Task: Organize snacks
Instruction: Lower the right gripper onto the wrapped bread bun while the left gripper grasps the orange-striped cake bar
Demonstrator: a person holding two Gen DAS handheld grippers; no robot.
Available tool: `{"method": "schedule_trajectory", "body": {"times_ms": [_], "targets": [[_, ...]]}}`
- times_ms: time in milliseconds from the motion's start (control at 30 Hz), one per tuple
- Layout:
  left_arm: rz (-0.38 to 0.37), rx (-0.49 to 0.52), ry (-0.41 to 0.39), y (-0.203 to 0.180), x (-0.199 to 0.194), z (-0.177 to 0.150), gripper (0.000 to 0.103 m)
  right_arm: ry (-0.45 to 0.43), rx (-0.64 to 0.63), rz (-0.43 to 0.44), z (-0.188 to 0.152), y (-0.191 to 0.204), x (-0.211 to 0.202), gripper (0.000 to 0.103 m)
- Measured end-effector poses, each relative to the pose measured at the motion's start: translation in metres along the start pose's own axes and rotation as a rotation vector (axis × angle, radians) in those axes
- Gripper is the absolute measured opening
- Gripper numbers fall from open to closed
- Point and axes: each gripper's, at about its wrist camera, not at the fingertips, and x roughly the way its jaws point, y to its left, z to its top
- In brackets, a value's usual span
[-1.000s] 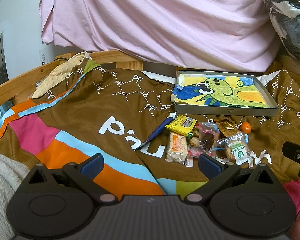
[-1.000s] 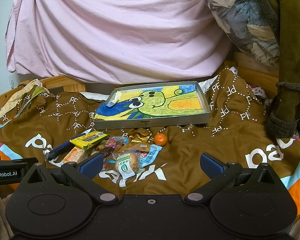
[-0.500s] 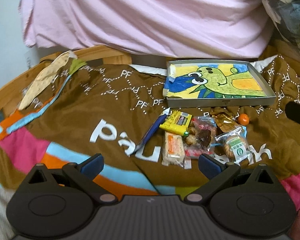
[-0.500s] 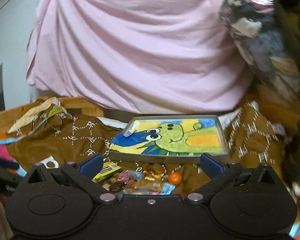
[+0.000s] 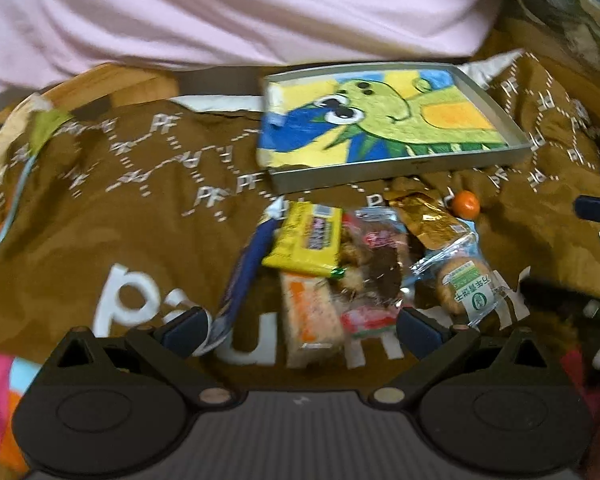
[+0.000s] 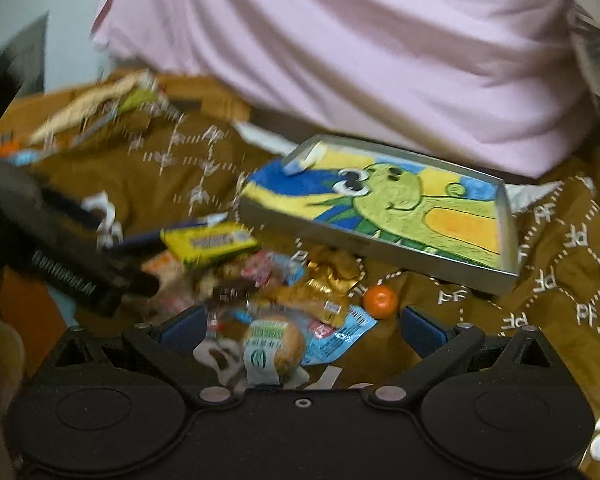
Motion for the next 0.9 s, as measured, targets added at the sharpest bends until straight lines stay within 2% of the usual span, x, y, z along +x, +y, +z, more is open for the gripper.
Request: {"method": "schedule_trajectory", "body": {"times_ms": [100, 200, 267, 500, 633, 767, 900], "targets": [[-0.009, 0.029, 0.016, -0.005, 0.016, 0.008, 0.102, 0.015, -0.051, 0.003, -0.003, 0.009, 0.012, 0.102], [-0.014, 0.024, 0.043, -0.005, 0.03, 0.011, 0.099, 0.032, -0.048, 0.023, -0.004, 0.011, 0.021, 0.102], [-0.033, 0.004, 0.079, -0.002, 0.039, 0.013, 0.096, 0.048, -0.033, 0.026, -0.004, 0.009, 0.026, 0.098], [-0.098, -0.082, 0.157, 0.01, 0.056, 0.012, 0.077, 0.113, 0.015, 0.028, -0.005, 0.004, 0.046, 0.084], [-0.13, -0.109, 0.166, 0.013, 0.057, 0.012, 0.069, 0.141, 0.019, 0.027, -0.008, 0.005, 0.055, 0.079], [-0.119, -0.118, 0.161, 0.014, 0.062, 0.013, 0.065, 0.167, 0.048, 0.051, -0.011, 0.003, 0.061, 0.075], [-0.11, -0.149, 0.166, 0.019, 0.067, 0.014, 0.055, 0.167, 0.055, 0.065, -0.011, 0.003, 0.063, 0.074]]}}
